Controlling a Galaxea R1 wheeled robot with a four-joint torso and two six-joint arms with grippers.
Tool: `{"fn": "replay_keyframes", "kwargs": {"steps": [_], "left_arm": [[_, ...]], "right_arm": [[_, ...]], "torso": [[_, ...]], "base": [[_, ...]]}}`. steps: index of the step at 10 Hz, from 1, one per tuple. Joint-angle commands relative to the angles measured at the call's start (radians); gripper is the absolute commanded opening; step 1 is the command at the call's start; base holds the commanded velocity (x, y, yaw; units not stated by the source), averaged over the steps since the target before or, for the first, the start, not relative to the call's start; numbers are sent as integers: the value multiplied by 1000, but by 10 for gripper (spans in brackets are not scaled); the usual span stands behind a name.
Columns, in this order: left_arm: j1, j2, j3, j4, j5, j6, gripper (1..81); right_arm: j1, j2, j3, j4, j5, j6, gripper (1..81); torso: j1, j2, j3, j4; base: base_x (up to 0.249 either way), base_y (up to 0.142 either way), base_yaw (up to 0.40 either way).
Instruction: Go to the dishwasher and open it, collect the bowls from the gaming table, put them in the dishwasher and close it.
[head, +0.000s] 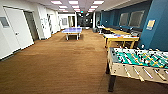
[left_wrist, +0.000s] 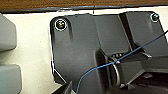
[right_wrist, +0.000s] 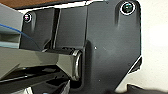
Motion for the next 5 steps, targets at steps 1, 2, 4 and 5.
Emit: {"fn": "replay_keyframes", "kwargs": {"steps": [1,2,4,5], "left_arm": [[-42,-4,-2,-4,50,6,811],[-42,-6,-2,-4,50,7,811],[-42,-6,-2,-2,51,7,811],[-42,-6,-2,-4,51,9,811]], "right_arm": [[39,-1,3,-5,-54,-3,811],[39,1,3,-5,-54,-3,811],[39,1,3,-5,-54,-3,811],[39,1,2,-5,-55,-3,811]], "torso": [[0,0,0,0],[0,0,0,0],[0,0,0,0],[0,0,0,0]], "base": [[0,0,0],[0,0,0],[33,0,0],[81,0,0]]}}
